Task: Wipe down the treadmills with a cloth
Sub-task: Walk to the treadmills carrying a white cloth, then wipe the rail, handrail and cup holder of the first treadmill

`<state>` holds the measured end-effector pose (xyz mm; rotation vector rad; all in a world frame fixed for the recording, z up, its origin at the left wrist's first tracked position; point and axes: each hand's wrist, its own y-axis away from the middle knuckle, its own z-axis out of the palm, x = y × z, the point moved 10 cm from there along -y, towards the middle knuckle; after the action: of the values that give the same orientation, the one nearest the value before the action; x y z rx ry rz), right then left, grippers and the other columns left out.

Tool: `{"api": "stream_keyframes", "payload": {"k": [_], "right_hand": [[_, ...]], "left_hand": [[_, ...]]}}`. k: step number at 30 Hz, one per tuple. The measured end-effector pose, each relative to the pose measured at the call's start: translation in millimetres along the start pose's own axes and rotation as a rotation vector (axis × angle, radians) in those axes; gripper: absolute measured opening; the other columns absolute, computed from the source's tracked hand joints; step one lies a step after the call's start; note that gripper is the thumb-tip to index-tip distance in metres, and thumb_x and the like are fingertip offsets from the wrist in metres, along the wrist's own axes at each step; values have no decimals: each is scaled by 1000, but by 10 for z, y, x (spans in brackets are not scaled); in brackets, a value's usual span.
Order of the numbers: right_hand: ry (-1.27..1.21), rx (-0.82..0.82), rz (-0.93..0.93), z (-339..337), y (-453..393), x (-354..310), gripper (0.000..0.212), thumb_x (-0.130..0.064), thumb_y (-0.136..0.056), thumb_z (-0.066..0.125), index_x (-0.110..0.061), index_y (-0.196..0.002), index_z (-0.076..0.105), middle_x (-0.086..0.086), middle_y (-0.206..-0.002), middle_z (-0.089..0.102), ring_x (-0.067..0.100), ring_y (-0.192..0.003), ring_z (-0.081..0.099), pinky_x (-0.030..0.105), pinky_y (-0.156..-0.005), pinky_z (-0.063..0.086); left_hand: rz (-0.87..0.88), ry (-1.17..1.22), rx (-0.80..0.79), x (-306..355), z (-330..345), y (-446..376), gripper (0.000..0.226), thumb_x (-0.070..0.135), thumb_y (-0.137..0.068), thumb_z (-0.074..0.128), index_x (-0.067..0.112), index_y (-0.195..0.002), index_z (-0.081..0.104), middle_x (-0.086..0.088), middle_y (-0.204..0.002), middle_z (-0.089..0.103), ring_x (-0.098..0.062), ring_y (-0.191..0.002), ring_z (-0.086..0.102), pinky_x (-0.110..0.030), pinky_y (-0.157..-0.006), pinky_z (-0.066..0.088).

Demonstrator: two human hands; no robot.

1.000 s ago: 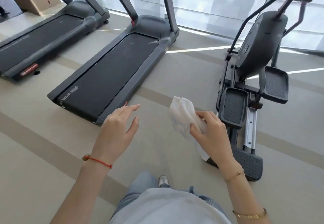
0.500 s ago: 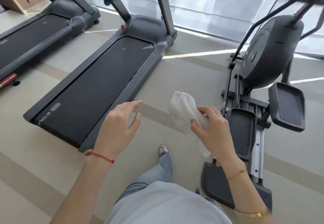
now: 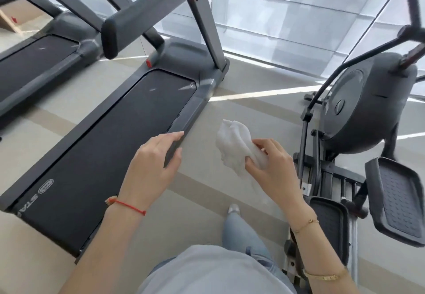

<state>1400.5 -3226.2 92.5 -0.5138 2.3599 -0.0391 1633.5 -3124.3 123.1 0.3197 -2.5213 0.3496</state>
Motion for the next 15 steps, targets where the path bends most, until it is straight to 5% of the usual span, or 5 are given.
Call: {"api": "stream_keyframes", "payload": {"k": [5,15], "right_hand": [[-13,-41,-70,275,-1105,121,34,-23,-84,70,-16,-116,61,-6,-105,61,14,-88,58,30,-74,51],[-75,-186,-347,717,-3405,-236,34,-25,-83,69,-19,-115,61,-8,-108,60,6,-87,53,3,-74,36]], "left_hand": [[-52,-23,67,-208,116,-907,36,17,-95,57,18,-131,59,4,-125,64,-13,-117,57,-34,-105,44],[-248,-65,284,-502,-10,-2443,36,21,-97,55,22,-133,57,8,-127,62,-11,-120,56,-35,-106,43]]}}
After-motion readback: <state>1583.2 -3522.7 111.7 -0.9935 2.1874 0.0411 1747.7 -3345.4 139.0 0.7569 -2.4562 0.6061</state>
